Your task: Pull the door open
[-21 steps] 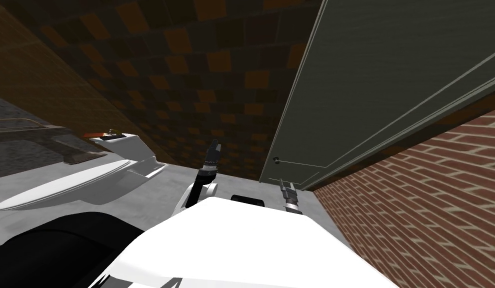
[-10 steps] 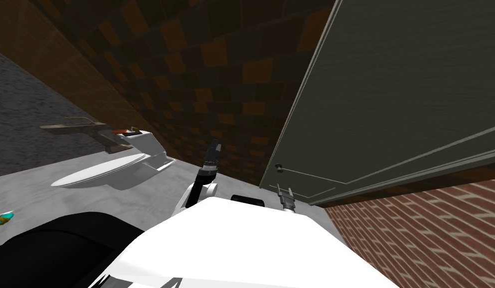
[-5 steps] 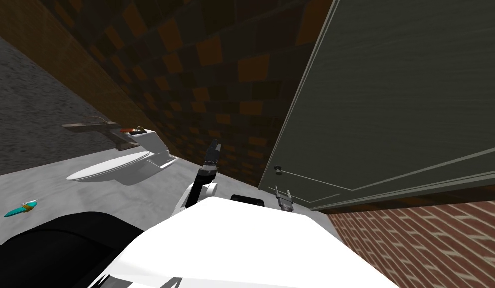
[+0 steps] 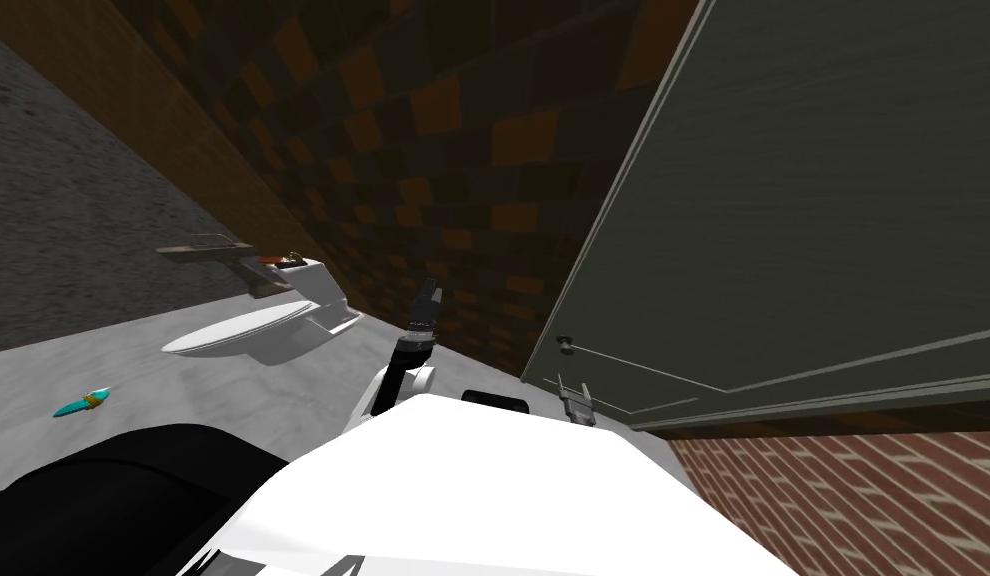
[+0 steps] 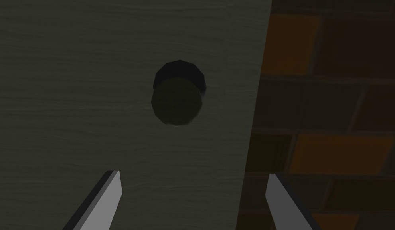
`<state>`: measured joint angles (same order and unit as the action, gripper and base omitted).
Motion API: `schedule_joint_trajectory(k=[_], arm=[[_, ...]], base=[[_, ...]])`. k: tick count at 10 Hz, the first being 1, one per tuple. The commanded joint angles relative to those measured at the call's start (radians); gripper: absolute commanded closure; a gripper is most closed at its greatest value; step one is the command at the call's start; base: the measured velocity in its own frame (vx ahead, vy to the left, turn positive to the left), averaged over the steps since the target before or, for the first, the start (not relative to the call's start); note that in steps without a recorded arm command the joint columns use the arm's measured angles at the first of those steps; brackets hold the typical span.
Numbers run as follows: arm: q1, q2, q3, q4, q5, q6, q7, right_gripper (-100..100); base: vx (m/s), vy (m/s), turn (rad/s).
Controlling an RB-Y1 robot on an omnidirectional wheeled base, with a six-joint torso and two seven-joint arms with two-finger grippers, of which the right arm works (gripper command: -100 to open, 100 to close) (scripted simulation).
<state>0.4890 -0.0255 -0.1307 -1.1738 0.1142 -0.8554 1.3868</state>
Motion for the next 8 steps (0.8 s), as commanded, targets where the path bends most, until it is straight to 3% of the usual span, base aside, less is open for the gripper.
schedule_joint_trajectory(k=[1,4,8], arm=[[-0.014,-0.031,-0.021,0.035,-0.014,-0.016,-0.021,-100],[-0.038,-0.083,-0.062,0.087,-0.04,-0.033,-0.063,-100],[-0.063,-0.127,-0.105,0.14,-0.068,-0.05,-0.107,-100]], base=[[0.082,0.096,0.109],[0.148,0.063,0.101],[0.183,-0.019,0.079]])
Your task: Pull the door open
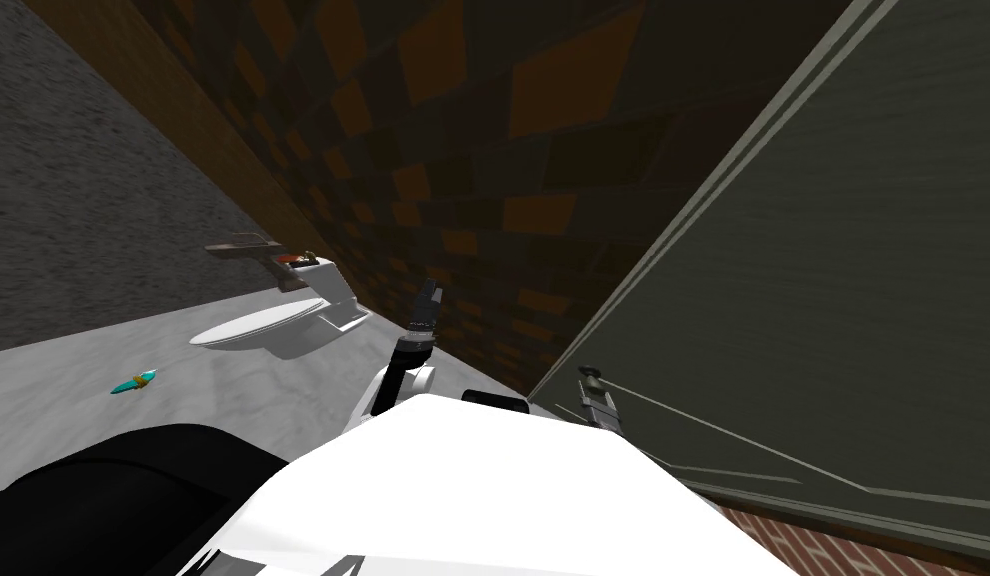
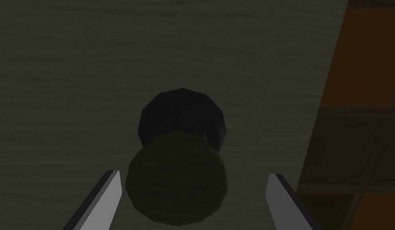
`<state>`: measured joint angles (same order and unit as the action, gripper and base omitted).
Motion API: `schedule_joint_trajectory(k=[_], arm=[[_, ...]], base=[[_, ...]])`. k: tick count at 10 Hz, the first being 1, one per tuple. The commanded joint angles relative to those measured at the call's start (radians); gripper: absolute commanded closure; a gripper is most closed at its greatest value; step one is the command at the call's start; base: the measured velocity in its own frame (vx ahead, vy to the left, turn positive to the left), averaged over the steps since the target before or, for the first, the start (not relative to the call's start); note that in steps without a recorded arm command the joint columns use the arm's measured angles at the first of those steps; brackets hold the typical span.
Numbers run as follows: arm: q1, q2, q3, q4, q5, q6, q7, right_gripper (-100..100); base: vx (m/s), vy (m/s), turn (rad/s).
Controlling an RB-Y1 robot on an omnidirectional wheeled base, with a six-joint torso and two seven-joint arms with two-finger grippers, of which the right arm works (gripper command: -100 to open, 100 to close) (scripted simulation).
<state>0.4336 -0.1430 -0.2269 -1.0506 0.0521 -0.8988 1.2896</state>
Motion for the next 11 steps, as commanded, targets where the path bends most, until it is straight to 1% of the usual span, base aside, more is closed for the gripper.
schedule_joint_trajectory(k=[1,2,7,8,11], arm=[[0.0,0.0,0.0,0.0,0.0,0.0,0.0,-100],[0.0,0.0,0.0,0.0,0.0,0.0,0.0,100],[0.0,0.0,0.0,0.0,0.0,0.0,0.0,100],[0.0,-0.006,0.0,0.002,-0.009,0.003,-0.032,100],[-0.002,-0.009,0.007,0.003,-0.019,0.003,-0.08,100]], base=[[0.085,-0.008,0.019],[-0.01,-0.011,-0.037],[-0.017,-0.003,0.001],[-0.019,-0.005,0.016],[-0.026,-0.009,0.021]])
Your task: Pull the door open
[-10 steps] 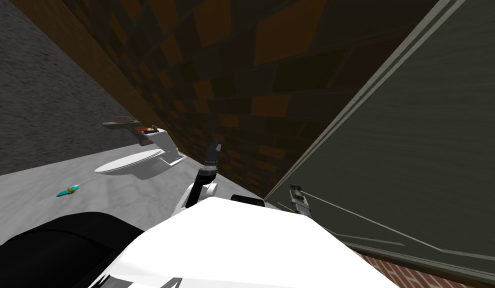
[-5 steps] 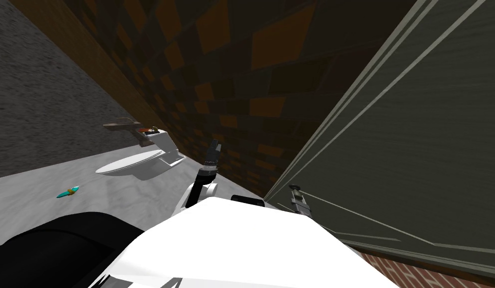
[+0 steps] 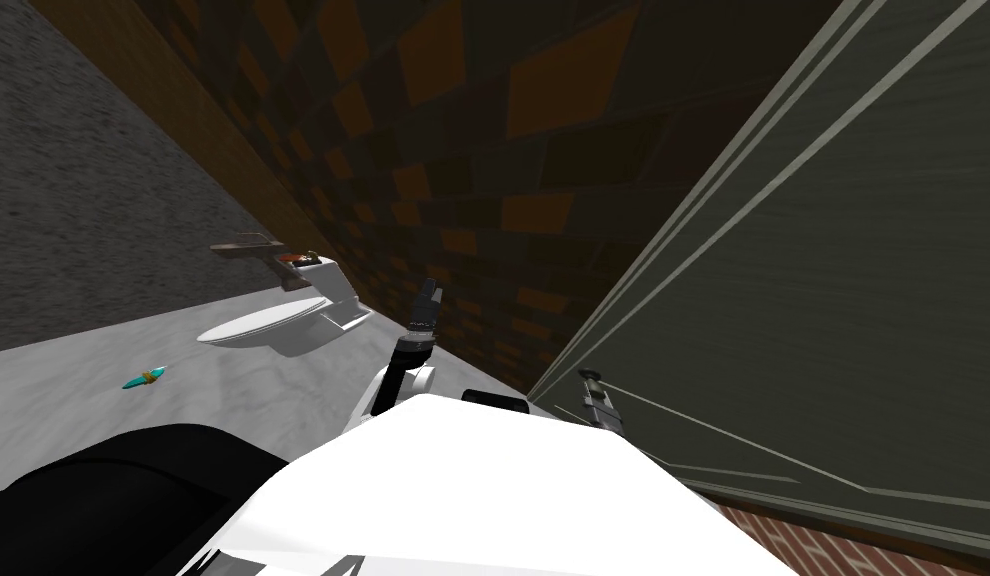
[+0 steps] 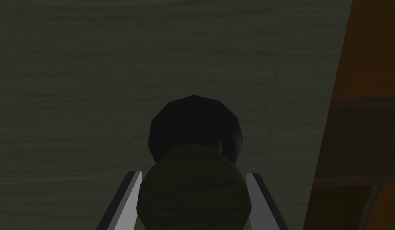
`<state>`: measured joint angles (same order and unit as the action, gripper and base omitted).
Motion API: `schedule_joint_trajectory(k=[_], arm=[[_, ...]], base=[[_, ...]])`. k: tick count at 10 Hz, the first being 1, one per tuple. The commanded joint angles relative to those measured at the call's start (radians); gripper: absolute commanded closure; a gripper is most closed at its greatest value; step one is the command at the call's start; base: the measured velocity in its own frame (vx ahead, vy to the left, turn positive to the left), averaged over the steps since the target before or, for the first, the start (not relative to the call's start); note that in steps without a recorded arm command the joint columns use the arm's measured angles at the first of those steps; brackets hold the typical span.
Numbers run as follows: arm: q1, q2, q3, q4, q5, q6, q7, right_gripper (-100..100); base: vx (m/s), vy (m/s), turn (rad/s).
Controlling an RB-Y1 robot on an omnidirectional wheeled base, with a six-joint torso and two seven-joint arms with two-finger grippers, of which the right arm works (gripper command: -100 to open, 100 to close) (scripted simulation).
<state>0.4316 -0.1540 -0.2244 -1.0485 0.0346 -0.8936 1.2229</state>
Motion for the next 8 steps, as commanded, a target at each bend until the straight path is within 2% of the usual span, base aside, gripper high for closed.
schedule_joint_trajectory(k=[1,8], arm=[[0.0,0.0,0.006,0.001,-0.005,-0.002,-0.029,100],[-0.006,-0.01,0.026,0.003,-0.037,-0.002,-0.17,100]], base=[[-0.023,-0.004,0.016],[-0.027,-0.004,0.02]])
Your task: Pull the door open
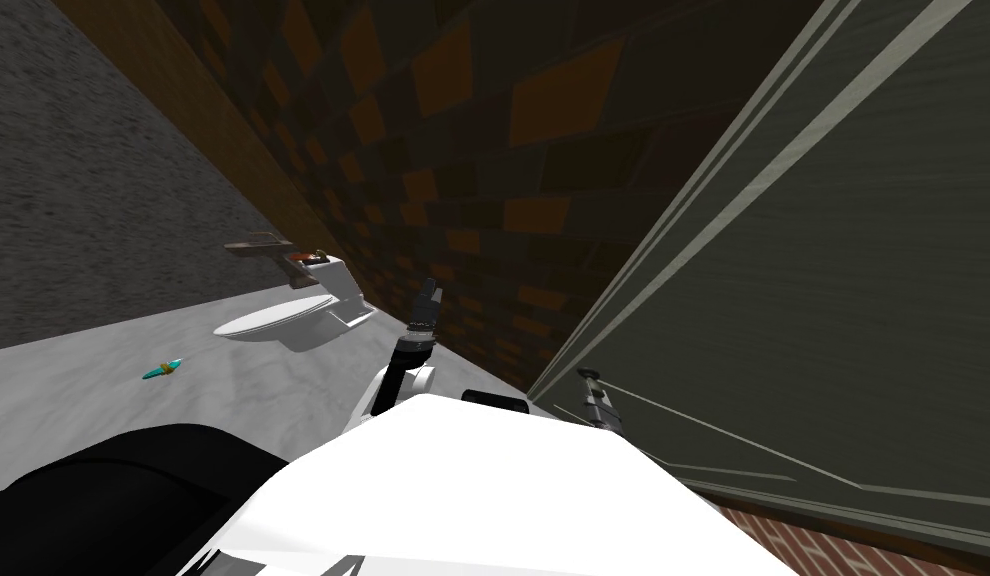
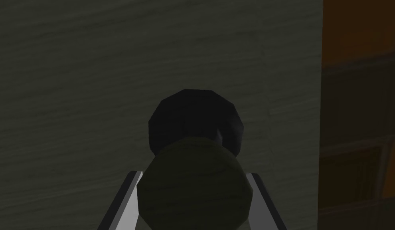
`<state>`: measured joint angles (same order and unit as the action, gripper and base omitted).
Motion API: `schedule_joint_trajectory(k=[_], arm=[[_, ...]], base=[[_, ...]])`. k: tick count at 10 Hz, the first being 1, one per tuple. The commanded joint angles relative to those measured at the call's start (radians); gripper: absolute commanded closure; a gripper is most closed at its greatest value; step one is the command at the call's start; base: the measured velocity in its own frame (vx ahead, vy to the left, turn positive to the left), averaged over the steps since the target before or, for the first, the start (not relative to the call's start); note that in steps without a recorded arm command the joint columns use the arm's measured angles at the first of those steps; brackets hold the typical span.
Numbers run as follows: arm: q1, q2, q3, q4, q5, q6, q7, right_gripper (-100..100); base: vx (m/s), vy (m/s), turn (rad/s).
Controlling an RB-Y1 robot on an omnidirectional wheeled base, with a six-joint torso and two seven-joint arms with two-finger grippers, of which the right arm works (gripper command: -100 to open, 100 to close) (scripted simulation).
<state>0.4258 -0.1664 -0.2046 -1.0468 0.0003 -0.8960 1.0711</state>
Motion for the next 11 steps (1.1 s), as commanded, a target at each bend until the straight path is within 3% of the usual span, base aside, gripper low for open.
schedule_joint_trajectory(k=[1,11], arm=[[-0.001,0.001,0.009,0.002,-0.007,0.001,-0.042,100],[-0.009,-0.016,0.041,0.006,-0.059,0.002,-0.286,100]], base=[[-0.029,-0.006,0.026],[-0.032,-0.005,0.022]])
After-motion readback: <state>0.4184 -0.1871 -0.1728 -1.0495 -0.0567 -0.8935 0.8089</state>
